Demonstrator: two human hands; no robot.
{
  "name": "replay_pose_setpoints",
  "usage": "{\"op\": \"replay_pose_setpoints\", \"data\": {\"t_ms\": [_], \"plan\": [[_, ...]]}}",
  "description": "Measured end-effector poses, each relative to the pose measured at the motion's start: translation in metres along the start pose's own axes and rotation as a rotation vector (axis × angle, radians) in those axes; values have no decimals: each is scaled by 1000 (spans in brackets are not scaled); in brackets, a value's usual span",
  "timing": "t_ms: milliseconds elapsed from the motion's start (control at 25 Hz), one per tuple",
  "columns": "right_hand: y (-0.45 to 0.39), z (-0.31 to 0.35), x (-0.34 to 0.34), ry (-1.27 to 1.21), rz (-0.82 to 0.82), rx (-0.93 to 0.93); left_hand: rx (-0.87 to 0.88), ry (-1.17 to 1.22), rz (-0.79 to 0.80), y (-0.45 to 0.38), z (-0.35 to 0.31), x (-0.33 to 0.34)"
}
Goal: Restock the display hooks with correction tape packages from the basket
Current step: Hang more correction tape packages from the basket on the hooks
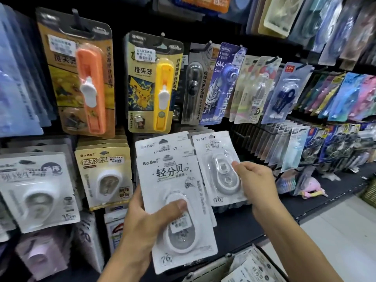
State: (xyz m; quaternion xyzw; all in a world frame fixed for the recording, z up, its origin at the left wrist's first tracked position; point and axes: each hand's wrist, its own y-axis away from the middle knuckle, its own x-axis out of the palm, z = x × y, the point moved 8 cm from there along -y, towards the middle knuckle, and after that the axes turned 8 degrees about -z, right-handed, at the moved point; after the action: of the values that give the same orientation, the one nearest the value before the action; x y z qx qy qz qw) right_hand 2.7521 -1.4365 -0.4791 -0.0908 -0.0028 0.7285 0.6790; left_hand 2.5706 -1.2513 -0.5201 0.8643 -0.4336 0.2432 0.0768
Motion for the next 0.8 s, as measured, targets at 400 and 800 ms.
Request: {"op": "replay_pose_setpoints", "data": {"t_ms": [400, 800], "plan": [[-11, -8, 12, 102, 4, -61, 23, 4, -30, -14, 1, -1], [16, 8, 40, 71, 220, -130, 93, -27, -92, -25, 2, 15]]}}
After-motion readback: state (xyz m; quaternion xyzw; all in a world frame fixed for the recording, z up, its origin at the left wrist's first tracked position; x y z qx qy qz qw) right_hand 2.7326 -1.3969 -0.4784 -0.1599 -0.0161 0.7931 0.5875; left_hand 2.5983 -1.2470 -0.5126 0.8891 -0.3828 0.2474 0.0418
